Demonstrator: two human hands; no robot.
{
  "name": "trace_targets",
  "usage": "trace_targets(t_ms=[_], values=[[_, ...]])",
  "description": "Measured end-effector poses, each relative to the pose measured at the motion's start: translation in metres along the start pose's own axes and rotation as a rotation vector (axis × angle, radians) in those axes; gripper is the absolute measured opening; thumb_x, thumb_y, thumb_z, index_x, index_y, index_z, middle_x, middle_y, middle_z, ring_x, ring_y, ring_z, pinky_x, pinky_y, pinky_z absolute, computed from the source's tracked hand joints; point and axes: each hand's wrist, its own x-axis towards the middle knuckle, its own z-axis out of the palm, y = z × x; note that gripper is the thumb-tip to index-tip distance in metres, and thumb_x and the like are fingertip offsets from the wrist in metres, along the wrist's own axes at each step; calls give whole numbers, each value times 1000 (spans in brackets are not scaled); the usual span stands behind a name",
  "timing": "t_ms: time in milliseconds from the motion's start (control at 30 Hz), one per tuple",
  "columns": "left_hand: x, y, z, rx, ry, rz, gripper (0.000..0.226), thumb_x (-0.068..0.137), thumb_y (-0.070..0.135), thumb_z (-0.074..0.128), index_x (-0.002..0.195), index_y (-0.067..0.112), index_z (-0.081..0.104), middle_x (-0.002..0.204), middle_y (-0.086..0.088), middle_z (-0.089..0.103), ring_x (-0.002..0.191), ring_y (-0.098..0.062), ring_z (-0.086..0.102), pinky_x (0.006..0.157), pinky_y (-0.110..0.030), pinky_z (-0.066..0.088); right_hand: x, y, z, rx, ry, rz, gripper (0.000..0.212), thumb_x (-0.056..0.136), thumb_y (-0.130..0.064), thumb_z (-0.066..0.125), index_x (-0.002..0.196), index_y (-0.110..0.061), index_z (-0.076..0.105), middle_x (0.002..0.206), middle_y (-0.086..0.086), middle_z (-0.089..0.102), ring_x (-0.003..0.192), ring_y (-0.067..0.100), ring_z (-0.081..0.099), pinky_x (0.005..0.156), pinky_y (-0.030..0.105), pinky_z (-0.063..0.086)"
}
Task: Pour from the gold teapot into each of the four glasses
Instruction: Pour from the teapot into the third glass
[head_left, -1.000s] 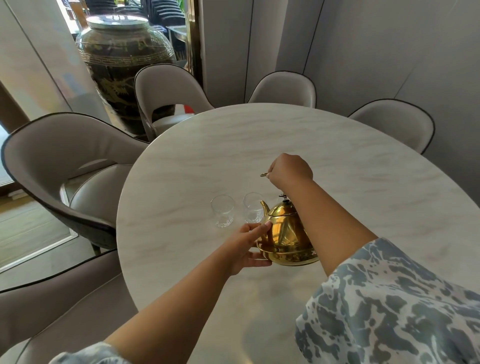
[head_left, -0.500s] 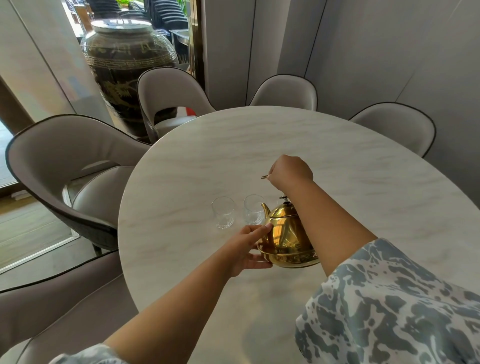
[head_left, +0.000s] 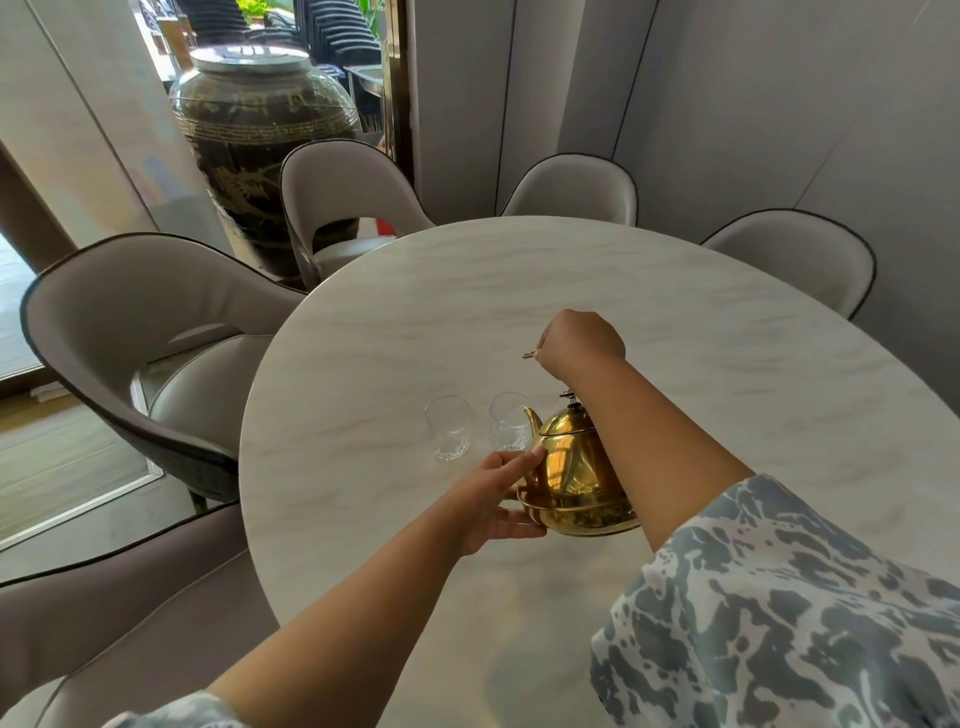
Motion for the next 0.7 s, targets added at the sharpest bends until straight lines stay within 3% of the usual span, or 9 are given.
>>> trace_targets(t_ms=[100, 333, 500, 700], values=[[-1, 0, 0, -3, 0, 3, 56, 84, 44, 70, 128, 16, 50, 119, -20, 54, 92, -36, 71, 79, -44, 62, 0, -1, 0, -9, -4, 6, 16, 90, -15, 61, 96, -8, 74, 66, 3, 51, 73, 28, 54, 48, 22, 33], [-2, 1, 0, 9, -4, 3, 54, 84, 46, 68, 127, 18, 51, 118, -19, 54, 90, -34, 71, 76, -41, 63, 1, -2, 0, -7, -2, -4, 12, 89, -15, 62, 92, -8, 72, 65, 3, 50, 73, 28, 55, 47, 21, 32], [-3, 2, 0, 6, 2, 4, 50, 85, 46, 68, 123, 19, 53, 119, -20, 54, 89, -34, 71, 76, -41, 63, -2, -3, -4, -6, -5, -10, 10, 90, -14, 61, 81, -11, 60, 63, 3, 46, 75, 28, 55, 60, 28, 41], [-3, 3, -1, 15, 3, 11, 53, 84, 47, 68, 125, 18, 52, 120, -20, 54, 87, -34, 72, 76, -41, 63, -4, -6, -8, 9, -12, -1, 15, 90, -11, 60, 75, -9, 57, 63, 3, 46, 73, 29, 54, 52, 24, 37]])
